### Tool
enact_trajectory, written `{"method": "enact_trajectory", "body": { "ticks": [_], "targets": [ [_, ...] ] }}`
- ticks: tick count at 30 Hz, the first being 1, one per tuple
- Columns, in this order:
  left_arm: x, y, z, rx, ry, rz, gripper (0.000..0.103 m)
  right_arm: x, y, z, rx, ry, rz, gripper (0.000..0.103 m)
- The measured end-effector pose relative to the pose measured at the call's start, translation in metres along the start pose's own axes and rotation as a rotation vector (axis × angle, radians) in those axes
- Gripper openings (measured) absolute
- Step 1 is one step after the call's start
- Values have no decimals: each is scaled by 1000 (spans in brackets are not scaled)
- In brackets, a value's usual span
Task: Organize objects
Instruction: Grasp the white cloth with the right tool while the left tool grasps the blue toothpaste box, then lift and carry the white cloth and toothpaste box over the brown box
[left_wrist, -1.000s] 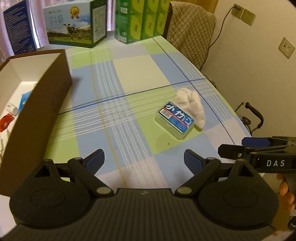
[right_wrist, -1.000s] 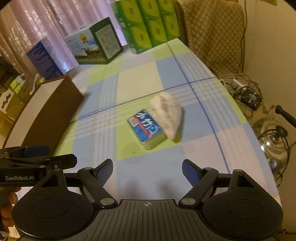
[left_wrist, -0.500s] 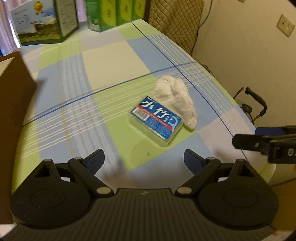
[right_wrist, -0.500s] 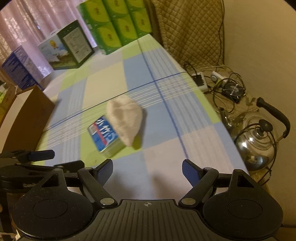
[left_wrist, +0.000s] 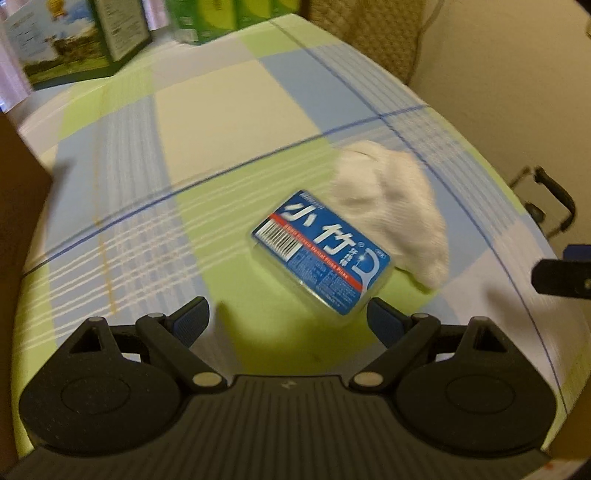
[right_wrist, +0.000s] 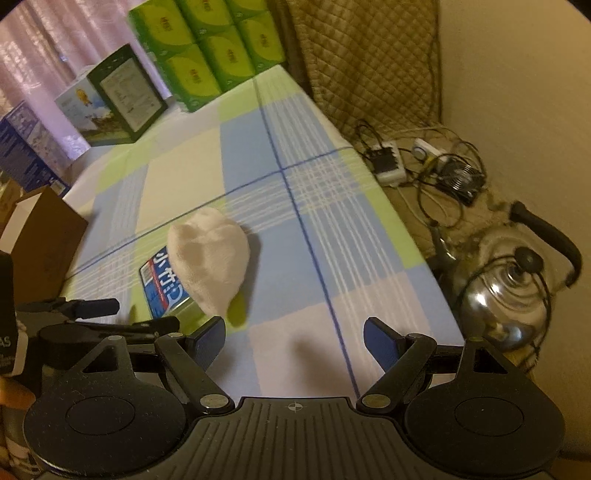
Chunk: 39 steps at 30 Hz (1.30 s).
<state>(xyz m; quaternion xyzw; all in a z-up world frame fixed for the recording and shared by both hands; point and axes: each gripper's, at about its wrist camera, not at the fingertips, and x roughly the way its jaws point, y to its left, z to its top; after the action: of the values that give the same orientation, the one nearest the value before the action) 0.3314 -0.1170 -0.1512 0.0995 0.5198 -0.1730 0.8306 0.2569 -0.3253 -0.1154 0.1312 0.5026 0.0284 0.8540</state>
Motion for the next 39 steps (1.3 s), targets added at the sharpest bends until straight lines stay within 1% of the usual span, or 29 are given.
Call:
{"method": "enact_trajectory", "body": {
  "ticks": [8,11,13,16,17,18,19,20,23,27,32,39],
  "targets": [
    [8,46,7,-113,6,97,90,30,38,14,-171,-17,87,79],
    [10,58,9,-135,8,132,90,51,51,18,-243,-17,85,79],
    [10,64,10,-148,9,134,90,67,58,20,-277,-23,63,79],
    [5,66,11,-153,8,114,90,85,63,24,-305,-14,63,79],
    [3,65,12,-152,4,105,90,89,62,25,-309,-12,63,76],
    [1,63,12,-151,1,97,90,93,62,26,-314,-16,65,64],
    [-1,62,14,-150,-1,86,90,96,61,27,-324,-15,62,55],
    [-3,61,15,-149,-4,74,90,99,61,28,-332,-7,57,43],
    [-7,56,22,-134,-18,34,90,102,55,33,-324,2,62,36],
    [1,44,39,-116,-28,1,90,99,48,40,-326,-1,30,34],
    [25,26,58,-81,-3,-11,90,95,38,49,-309,1,-2,34],
    [49,17,69,-66,34,9,79,88,31,55,-282,0,-13,33]
  ]
}}
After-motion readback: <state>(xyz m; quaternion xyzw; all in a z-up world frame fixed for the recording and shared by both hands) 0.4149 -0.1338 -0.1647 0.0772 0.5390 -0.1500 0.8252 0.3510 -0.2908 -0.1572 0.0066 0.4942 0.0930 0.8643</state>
